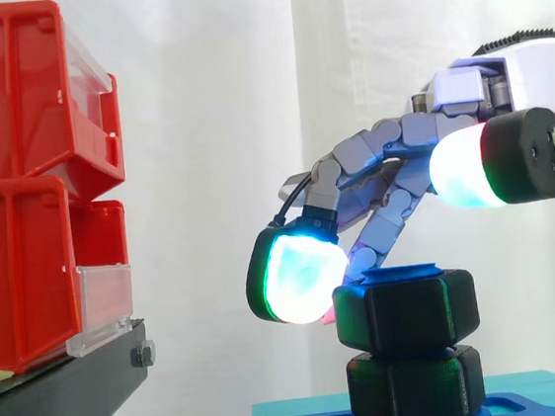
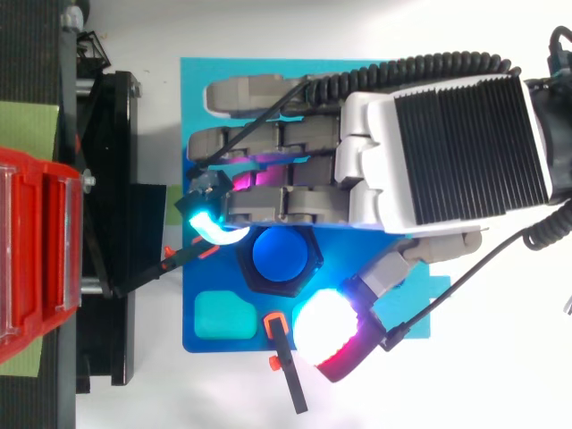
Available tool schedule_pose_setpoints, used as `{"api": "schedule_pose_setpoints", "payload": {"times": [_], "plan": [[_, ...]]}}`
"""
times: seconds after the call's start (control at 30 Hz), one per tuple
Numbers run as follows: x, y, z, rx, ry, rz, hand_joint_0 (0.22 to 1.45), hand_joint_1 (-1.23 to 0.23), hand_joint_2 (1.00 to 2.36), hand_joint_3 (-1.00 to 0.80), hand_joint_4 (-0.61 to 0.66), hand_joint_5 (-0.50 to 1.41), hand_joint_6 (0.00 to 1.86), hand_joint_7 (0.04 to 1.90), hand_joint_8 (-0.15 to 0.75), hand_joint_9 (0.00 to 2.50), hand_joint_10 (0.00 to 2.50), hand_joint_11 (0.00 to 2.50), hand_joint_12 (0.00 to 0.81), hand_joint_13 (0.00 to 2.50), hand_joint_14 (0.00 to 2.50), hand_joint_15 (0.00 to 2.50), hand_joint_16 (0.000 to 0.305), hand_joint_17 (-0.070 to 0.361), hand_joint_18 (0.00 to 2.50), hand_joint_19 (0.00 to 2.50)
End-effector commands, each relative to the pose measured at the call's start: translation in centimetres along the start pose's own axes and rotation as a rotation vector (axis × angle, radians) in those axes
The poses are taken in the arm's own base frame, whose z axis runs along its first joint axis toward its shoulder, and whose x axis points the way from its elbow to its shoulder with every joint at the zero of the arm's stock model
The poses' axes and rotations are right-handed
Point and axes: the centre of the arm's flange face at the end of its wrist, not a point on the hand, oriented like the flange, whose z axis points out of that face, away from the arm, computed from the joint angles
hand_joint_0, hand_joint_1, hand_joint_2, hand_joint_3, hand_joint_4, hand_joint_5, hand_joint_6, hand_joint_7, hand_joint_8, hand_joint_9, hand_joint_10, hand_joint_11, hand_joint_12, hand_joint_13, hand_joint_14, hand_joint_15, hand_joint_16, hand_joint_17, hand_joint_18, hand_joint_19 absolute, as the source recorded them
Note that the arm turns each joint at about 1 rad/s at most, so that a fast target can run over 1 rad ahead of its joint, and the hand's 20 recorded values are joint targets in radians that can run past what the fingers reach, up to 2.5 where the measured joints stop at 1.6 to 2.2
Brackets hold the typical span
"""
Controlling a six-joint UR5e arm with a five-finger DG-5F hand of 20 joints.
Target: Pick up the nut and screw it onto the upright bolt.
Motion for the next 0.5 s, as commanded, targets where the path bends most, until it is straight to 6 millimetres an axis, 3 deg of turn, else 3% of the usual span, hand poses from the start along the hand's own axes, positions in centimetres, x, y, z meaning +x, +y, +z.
{"api": "schedule_pose_setpoints", "payload": {"times": [0.0,0.47], "plan": [[0.08,-0.36,-0.23,0.0,0.002,0.009,0.47,-0.16,1.0,-0.5,0.21,-0.11,0.5,0.75,0.225,0.88,0.0,0.0,0.283,0.38,0.0,0.0,0.042,0.096,0.0,0.0],[0.23,-0.97,-0.72,0.013,0.026,0.014,0.49,-0.24,1.0,-0.5,0.25,-0.08,0.5,0.94,0.239,1.0,0.0,0.05,0.269,0.49,0.0,0.0,0.041,0.093,0.13,0.0]]}}
